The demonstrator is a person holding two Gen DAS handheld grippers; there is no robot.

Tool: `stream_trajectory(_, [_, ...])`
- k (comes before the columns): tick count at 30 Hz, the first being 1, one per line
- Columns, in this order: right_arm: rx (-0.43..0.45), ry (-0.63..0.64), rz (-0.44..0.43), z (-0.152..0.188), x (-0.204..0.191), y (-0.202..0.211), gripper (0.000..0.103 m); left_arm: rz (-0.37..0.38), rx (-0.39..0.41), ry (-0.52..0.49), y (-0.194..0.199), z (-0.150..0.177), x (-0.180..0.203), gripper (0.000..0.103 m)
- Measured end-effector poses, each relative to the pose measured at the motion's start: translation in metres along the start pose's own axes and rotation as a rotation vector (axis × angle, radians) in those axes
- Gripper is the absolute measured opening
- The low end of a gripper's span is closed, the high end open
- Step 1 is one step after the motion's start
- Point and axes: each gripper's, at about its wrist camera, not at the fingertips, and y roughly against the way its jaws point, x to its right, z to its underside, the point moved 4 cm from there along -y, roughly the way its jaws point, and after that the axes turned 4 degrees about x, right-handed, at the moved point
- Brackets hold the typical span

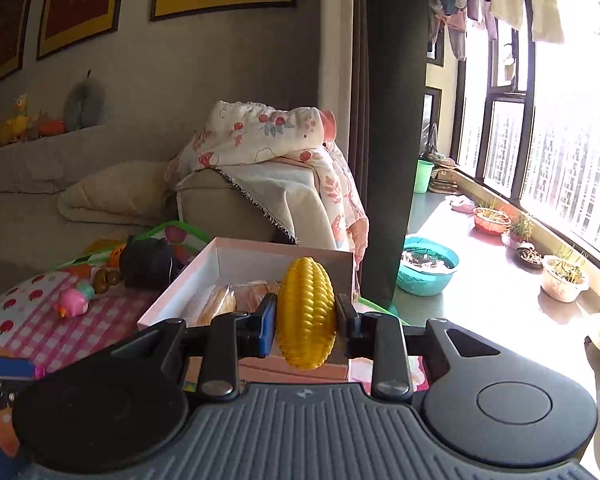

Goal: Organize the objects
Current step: 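Place the bread roll in the box with the left while the right drops the corn in, then grasp the pink toy basket with the left gripper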

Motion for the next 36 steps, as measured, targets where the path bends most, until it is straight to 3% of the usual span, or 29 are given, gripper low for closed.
stream_trajectory(2, [-0.034,-0.002,-0.004,-0.01,-0.001,-0.021,0.048,-0.01,-0.02,0.027,0.011,0.01,-0.008,0.051])
stream_trajectory(3, [-0.056,-0.021,0.008,-0.011,-0.001,-0.03,0.07,-0.005,-0.034,0.04,0.017,0.015,-0.011,0.051])
stream_trajectory(4, [-0.07,-0.039,0.005,-0.009,-0.001,-0.033,0.082,0.004,-0.044,0.047,0.021,0.018,-0.014,0.051])
stream_trajectory(5, [-0.078,-0.049,-0.011,-0.005,-0.003,-0.034,0.084,0.017,-0.058,0.053,0.023,0.021,-0.015,0.051])
stream_trajectory(11, [-0.183,0.026,-0.061,0.063,-0.038,-0.016,0.093,0.062,-0.123,0.161,0.019,0.034,-0.014,0.051])
stream_trajectory(18, [-0.304,-0.029,-0.049,0.136,-0.036,-0.006,0.099,0.056,-0.084,0.254,0.001,0.023,0.003,0.051])
stream_trajectory(24, [-0.264,-0.033,-0.043,0.138,-0.038,0.002,0.103,-0.029,-0.097,0.115,-0.024,0.024,0.036,0.052])
stream_trajectory(25, [-0.255,-0.028,-0.043,0.138,-0.039,0.003,0.103,-0.043,-0.085,0.086,-0.027,0.025,0.041,0.058])
stream_trajectory(29, [-0.217,-0.035,-0.028,0.137,-0.037,0.01,0.103,-0.092,-0.055,-0.042,-0.039,0.027,0.062,0.062])
stream_trajectory(36, [-0.223,-0.18,-0.005,0.138,-0.015,0.009,0.103,-0.146,-0.006,-0.178,-0.06,0.028,0.078,0.064])
